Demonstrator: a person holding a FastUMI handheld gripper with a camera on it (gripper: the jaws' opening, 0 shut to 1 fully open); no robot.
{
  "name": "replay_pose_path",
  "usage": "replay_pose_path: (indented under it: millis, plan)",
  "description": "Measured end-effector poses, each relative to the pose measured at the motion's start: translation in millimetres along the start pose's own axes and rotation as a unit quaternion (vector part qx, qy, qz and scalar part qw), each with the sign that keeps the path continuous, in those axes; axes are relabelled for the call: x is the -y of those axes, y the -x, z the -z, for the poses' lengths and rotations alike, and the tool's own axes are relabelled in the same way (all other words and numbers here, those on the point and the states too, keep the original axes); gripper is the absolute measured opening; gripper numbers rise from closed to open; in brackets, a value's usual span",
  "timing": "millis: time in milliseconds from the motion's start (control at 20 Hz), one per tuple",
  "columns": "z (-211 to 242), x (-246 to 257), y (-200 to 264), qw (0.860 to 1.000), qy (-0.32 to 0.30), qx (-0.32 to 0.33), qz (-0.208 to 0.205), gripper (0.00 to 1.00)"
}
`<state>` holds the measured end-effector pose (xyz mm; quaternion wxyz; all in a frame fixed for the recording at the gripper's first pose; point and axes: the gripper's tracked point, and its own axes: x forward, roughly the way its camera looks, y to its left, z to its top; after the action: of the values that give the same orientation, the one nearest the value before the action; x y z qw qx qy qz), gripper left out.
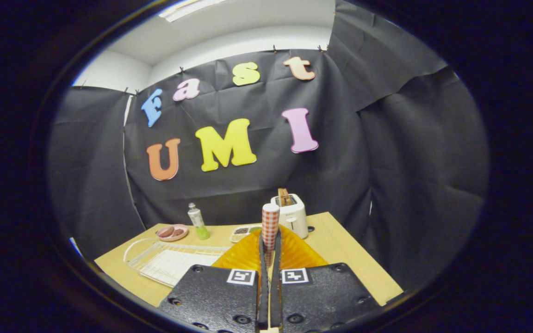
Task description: Take the plate from the dish rack, then take the spoon from the basket and place it into the plate.
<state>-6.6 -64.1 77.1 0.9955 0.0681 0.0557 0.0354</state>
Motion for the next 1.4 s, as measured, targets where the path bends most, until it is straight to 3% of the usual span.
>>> replay_pose_path:
  millis: [500,800,1000,1400]
  plan:
    - [104,-133,37,0.995,0.042,-0.045,-0.076,0.07]
    - [150,-157,32,0.994,0.027,-0.060,-0.083,0.07]
    - [161,-171,33,0.993,-0.010,-0.061,-0.101,0.09]
    - [179,-170,23,0.993,-0.009,-0.069,-0.098,0.17]
